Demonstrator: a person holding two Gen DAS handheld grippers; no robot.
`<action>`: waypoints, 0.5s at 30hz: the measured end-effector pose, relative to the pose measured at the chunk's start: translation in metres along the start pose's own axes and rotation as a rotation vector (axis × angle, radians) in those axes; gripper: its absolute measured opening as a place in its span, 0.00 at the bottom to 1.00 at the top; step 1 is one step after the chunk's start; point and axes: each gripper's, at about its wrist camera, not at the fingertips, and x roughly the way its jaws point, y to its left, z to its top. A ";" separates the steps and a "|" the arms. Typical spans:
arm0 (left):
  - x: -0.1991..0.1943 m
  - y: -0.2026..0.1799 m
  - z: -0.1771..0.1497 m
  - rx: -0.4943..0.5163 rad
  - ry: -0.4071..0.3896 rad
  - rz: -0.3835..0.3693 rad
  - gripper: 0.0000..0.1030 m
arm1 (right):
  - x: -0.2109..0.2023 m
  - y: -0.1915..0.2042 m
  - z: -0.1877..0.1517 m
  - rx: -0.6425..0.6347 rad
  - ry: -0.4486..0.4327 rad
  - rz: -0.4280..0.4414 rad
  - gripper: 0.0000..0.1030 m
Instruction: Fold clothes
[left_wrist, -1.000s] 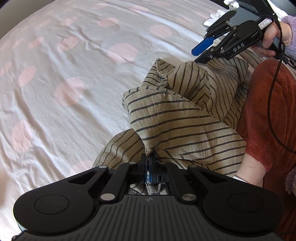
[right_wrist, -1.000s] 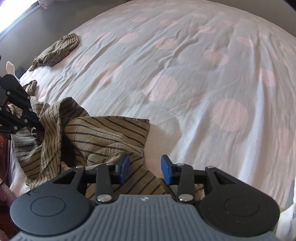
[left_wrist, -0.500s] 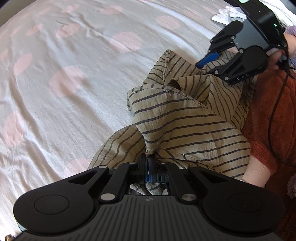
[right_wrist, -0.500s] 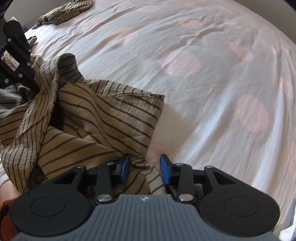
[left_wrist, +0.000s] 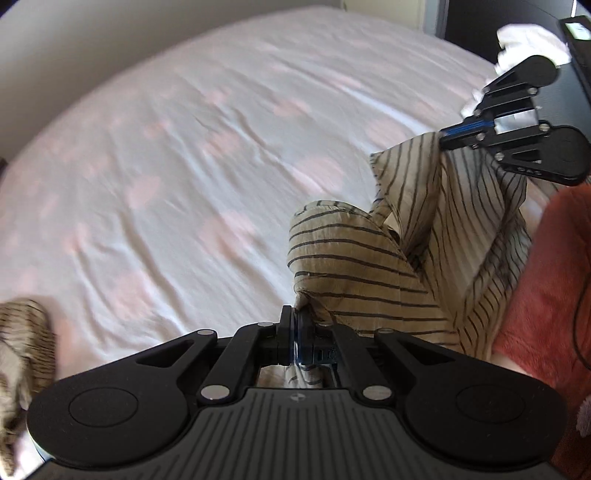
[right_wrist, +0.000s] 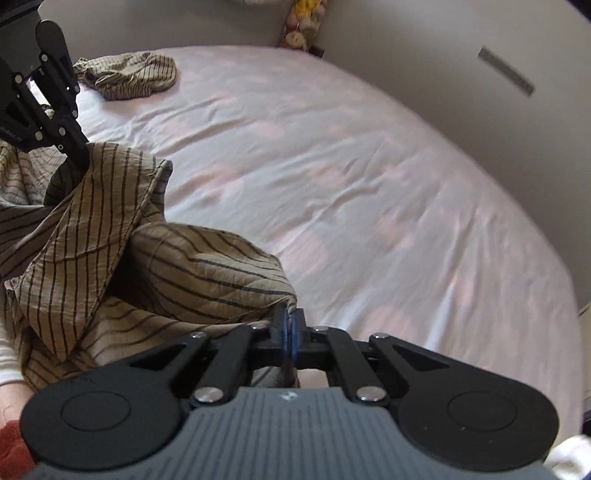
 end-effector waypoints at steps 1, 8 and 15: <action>-0.010 0.002 0.004 -0.003 -0.025 0.024 0.00 | -0.013 -0.001 0.010 -0.026 -0.036 -0.047 0.02; -0.129 0.020 0.044 -0.027 -0.277 0.231 0.00 | -0.100 -0.020 0.094 -0.077 -0.279 -0.287 0.02; -0.264 0.015 0.072 -0.006 -0.529 0.445 0.00 | -0.189 -0.029 0.174 -0.119 -0.530 -0.498 0.02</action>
